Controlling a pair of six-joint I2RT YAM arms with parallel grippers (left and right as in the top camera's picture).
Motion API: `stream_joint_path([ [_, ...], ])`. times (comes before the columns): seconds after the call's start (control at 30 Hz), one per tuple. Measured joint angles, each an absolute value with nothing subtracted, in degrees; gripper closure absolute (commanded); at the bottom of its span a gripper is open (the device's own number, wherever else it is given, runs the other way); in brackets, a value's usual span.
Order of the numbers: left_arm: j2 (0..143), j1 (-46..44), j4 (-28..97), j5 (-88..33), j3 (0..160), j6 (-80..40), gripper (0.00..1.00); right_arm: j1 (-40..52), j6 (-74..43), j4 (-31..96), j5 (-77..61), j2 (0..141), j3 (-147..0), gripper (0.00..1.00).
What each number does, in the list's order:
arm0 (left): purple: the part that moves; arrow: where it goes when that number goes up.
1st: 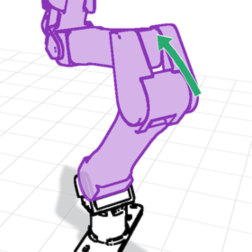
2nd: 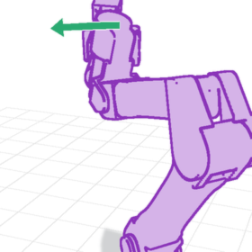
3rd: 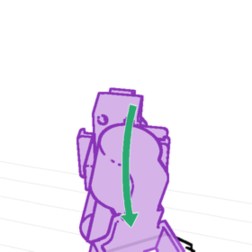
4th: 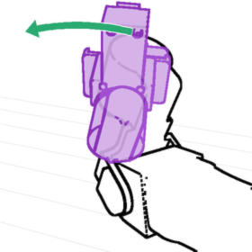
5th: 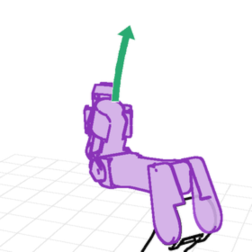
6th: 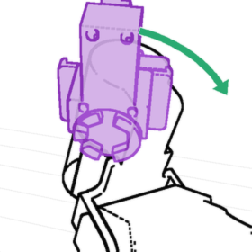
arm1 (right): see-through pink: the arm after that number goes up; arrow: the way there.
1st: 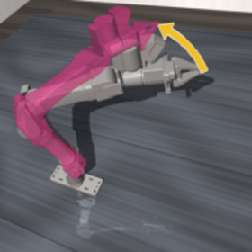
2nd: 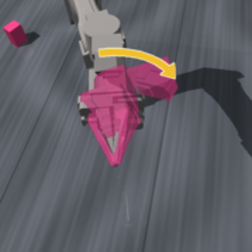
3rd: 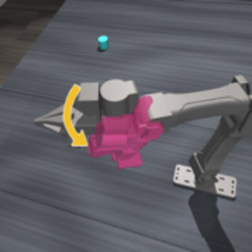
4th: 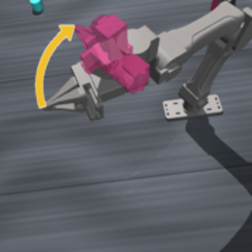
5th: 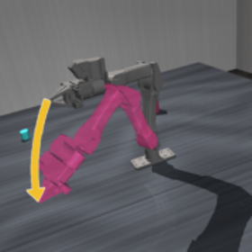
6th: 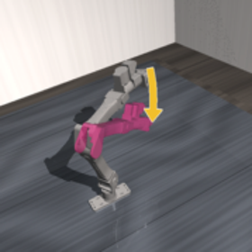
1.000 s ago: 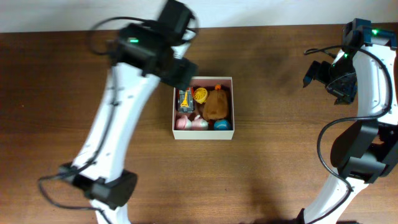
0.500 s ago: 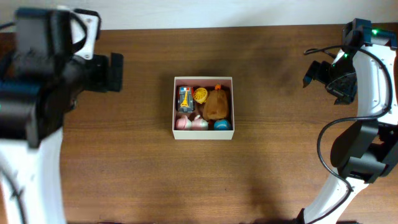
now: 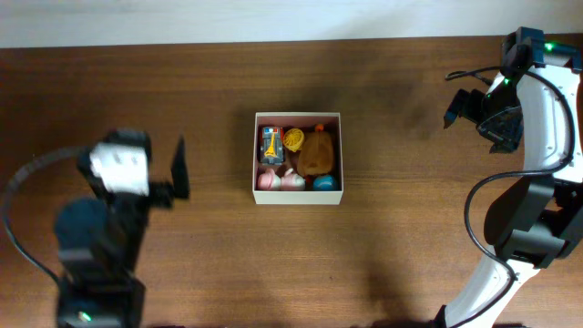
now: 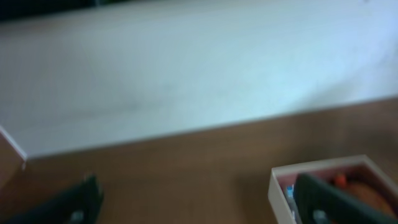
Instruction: Pack container
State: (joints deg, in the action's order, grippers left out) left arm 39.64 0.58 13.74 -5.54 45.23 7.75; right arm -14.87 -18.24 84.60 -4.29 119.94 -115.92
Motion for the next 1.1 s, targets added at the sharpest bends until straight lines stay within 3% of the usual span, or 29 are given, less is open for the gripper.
stream_joint_path([
  [0.2,23.79,0.73,-1.26,-8.43,20.93,7.75,0.0,-14.87,-18.28,84.62,-4.29,119.94,-115.92,0.01],
  [0.43,11.94,0.73,-9.58,-9.78,7.62,7.77,0.0,-14.87,-18.24,84.64,-4.29,119.94,-115.92,0.01],
  [1.1,0.8,2.09,6.63,-10.13,2.15,7.77,0.0,-14.87,-18.24,84.62,-4.29,119.94,-115.92,0.01],
])
